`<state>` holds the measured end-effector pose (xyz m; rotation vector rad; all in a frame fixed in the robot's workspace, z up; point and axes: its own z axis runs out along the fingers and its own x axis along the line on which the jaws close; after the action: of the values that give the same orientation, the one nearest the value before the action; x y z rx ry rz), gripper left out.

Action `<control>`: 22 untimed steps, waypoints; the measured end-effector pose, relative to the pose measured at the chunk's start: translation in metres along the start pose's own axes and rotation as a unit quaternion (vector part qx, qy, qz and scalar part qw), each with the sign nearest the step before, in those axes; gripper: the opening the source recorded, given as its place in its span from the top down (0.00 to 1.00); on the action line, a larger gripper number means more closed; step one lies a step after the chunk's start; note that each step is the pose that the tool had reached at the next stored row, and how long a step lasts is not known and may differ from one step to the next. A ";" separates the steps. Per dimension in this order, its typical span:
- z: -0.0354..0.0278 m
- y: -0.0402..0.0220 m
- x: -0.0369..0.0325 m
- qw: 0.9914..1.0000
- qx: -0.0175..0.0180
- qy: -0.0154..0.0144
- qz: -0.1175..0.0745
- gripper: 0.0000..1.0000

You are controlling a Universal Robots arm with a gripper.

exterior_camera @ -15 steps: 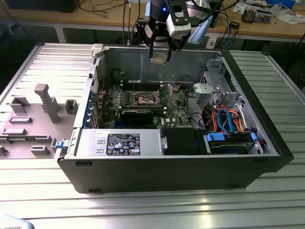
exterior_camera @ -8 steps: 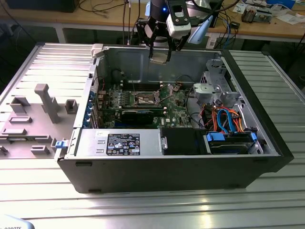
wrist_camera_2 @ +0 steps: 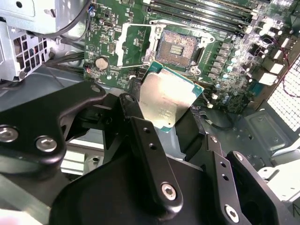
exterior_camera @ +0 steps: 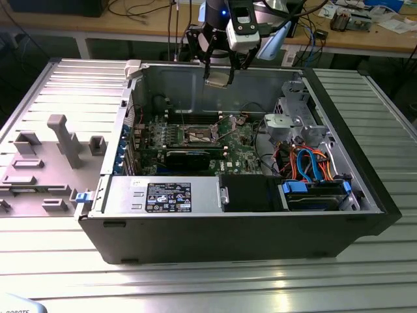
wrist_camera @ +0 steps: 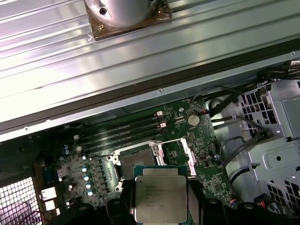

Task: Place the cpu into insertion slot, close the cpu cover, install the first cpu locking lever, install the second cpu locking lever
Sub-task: 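Place the cpu into insertion slot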

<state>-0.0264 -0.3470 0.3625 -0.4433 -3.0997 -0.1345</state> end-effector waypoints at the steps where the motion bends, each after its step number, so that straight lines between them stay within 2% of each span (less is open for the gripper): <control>1: 0.0000 0.0000 0.0000 1.000 0.000 0.000 0.002 0.46; 15: 0.0001 0.0000 0.0000 1.000 0.000 -0.002 0.026 0.46; 22: 0.0001 0.0000 0.0000 1.000 0.000 -0.002 0.028 0.46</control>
<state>-0.0264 -0.3470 0.3624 -0.5311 -3.0885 -0.1341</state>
